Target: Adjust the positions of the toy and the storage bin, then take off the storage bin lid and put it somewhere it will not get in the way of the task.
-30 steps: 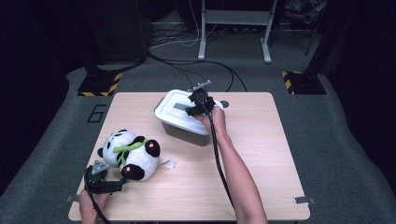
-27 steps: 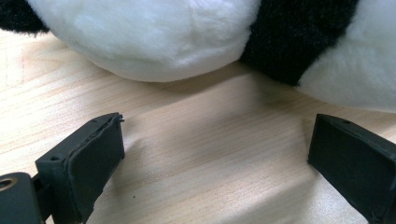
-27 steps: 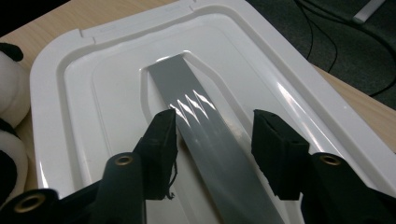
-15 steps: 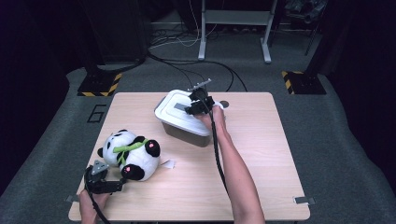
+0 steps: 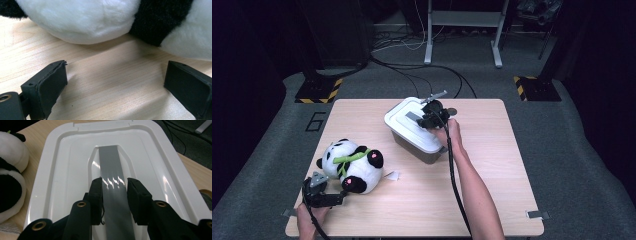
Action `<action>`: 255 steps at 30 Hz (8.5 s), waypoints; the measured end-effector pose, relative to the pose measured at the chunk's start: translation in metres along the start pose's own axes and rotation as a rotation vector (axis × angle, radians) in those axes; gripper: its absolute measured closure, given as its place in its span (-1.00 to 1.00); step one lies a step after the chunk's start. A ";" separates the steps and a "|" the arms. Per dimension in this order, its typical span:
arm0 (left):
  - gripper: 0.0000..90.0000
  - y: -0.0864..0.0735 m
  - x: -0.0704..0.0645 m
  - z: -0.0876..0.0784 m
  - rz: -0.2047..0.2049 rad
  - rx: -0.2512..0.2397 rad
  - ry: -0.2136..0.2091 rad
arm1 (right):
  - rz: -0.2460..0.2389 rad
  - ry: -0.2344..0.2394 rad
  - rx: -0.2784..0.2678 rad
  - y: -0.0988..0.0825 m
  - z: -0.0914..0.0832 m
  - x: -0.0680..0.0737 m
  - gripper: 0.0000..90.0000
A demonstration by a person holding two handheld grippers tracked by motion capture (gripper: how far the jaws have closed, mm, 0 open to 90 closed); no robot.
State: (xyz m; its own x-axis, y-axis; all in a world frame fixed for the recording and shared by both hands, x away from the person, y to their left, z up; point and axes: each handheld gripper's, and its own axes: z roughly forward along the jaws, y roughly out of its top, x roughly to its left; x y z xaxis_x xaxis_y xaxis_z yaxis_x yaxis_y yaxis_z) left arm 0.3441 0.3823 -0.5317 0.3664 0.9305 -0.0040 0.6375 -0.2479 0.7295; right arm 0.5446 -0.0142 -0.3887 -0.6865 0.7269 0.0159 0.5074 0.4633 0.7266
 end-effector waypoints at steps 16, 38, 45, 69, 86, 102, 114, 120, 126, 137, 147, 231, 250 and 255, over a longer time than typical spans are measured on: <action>-0.91 -0.001 -0.001 -0.002 -0.005 0.002 0.002 | 0.042 -0.032 -0.013 -0.032 -0.032 0.009 0.49; -0.89 -0.001 0.000 -0.002 -0.014 0.004 0.012 | 0.052 -0.073 -0.047 -0.062 -0.059 0.036 0.48; -0.88 -0.001 -0.001 -0.002 -0.013 -0.001 0.012 | 0.015 -0.041 -0.031 -0.059 -0.058 0.040 0.46; -0.85 -0.001 0.000 -0.002 -0.005 -0.006 0.011 | -0.025 0.008 -0.012 -0.049 -0.048 0.048 0.48; -0.85 -0.001 0.000 -0.002 -0.005 -0.006 0.007 | -0.032 -0.010 -0.031 -0.047 -0.050 0.049 0.49; -0.84 -0.001 0.000 -0.002 -0.005 -0.006 0.006 | -0.044 -0.019 -0.060 -0.037 -0.068 0.051 0.49; -0.84 -0.001 0.000 -0.002 -0.003 -0.009 0.007 | -0.022 -0.044 -0.096 -0.038 -0.089 0.043 0.48; -0.84 -0.001 0.000 -0.002 -0.003 -0.007 0.005 | 0.005 -0.057 -0.103 -0.041 -0.097 0.037 0.49; -0.84 -0.001 0.000 -0.002 -0.003 -0.008 0.005 | 0.010 -0.072 -0.111 -0.046 -0.105 0.030 0.48; -0.84 -0.001 0.000 -0.002 -0.004 -0.006 0.005 | 0.049 -0.102 -0.123 -0.057 -0.119 0.013 0.48; -0.84 -0.001 0.000 -0.002 -0.004 -0.007 0.005 | 0.075 -0.130 -0.126 -0.069 -0.129 -0.003 0.48; -0.83 -0.001 0.000 -0.002 -0.002 -0.008 0.005 | 0.484 -0.446 -0.019 -0.188 -0.090 -0.110 0.48; -0.83 -0.001 0.000 -0.002 -0.003 -0.009 0.004 | 0.546 -0.464 0.014 -0.199 -0.060 -0.122 0.48; -0.83 -0.001 0.000 -0.002 -0.003 -0.008 0.005 | 0.550 -0.472 0.018 -0.202 -0.054 -0.126 0.48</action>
State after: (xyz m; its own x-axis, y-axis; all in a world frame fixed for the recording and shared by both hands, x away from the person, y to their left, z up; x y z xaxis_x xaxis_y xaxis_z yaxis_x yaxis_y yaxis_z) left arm 0.3422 0.3828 -0.5312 0.3617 0.9323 -0.0028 0.6328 -0.2433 0.7351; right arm 0.5006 -0.2270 -0.5001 -0.0332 0.9967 0.0742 0.7259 -0.0270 0.6873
